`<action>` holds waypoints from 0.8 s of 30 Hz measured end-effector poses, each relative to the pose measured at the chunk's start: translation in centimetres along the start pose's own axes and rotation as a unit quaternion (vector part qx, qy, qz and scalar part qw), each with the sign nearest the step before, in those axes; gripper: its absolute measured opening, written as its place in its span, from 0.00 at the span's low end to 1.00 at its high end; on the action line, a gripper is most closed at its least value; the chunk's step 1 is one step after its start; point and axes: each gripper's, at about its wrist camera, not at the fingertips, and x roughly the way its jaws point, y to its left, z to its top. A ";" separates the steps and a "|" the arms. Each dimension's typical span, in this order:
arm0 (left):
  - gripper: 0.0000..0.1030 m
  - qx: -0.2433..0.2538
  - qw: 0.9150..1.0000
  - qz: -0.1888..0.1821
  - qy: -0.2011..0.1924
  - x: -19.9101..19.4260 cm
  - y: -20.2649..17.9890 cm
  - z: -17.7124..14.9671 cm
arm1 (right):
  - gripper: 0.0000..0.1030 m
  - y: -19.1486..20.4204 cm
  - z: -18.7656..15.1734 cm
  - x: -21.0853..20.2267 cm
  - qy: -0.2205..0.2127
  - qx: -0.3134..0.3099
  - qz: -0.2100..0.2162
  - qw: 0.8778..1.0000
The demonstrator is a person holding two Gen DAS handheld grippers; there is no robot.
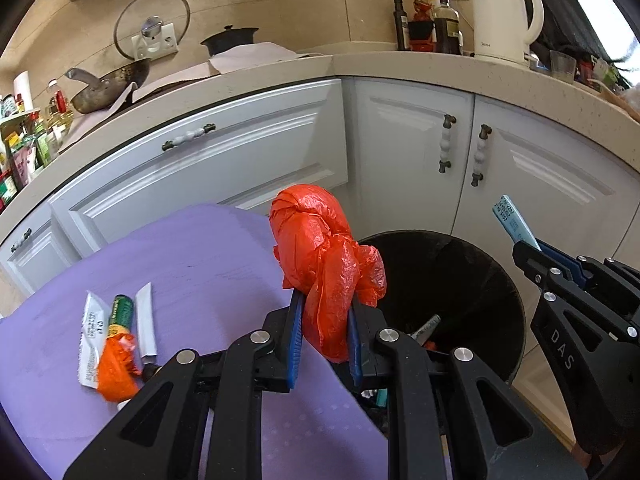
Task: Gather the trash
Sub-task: 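Carry the blue tube and red bag over the black bin with both grippers, then open both grippers over the bin to drop the tube and bag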
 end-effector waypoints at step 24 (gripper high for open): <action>0.54 -0.017 1.000 0.012 0.023 1.2 0.3 0.2 | 0.22 -1.0 -0.7 1.5 0.013 0.019 -0.008 1.000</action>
